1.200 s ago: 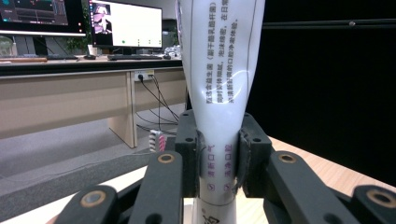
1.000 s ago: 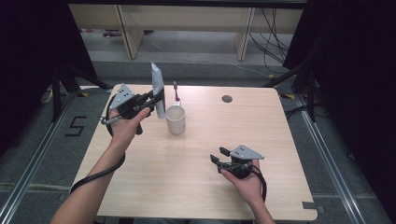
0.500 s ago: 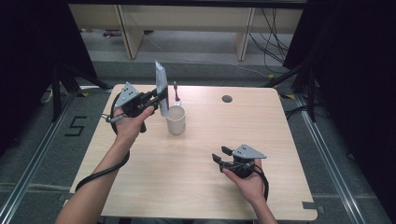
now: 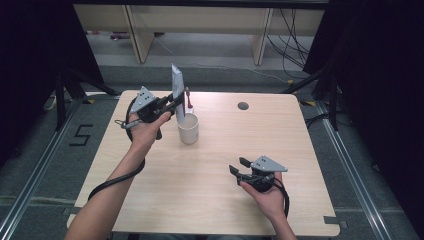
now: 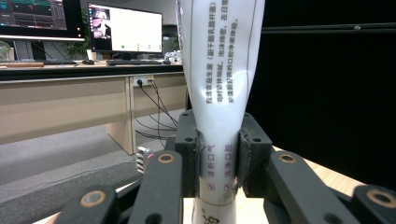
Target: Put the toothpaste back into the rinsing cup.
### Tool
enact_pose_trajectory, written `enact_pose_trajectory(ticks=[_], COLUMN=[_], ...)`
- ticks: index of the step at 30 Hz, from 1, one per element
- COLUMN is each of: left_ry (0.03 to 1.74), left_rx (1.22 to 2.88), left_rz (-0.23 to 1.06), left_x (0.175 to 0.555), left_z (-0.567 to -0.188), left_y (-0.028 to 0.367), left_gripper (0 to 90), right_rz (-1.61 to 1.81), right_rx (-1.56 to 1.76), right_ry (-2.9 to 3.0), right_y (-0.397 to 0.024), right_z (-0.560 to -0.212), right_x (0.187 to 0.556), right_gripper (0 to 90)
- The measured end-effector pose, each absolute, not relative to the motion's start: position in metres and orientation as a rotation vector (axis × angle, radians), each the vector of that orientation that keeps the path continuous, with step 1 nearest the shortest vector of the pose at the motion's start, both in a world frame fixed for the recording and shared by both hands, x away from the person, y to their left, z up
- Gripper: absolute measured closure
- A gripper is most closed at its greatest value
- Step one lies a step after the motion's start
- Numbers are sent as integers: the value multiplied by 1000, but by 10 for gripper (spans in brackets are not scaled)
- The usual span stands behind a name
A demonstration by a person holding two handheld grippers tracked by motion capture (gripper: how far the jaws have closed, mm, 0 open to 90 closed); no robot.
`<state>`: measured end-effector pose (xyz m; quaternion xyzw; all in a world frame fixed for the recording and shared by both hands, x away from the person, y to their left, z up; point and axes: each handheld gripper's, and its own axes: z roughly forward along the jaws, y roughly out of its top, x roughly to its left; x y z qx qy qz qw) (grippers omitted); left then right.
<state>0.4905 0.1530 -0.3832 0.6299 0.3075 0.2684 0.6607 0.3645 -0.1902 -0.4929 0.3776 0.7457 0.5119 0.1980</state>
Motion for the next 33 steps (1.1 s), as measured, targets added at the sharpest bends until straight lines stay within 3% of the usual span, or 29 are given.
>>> enact_pose_trajectory(ticks=[33], left_ry=[723], left_rx=[1444], left_rz=[609], left_x=[513], left_z=[-397], left_y=[141], left_gripper=[734], right_rz=[1426], right_rx=[1070], right_ry=[2102], right_y=[-189], right_z=[-493], right_x=[365], right_gripper=[486])
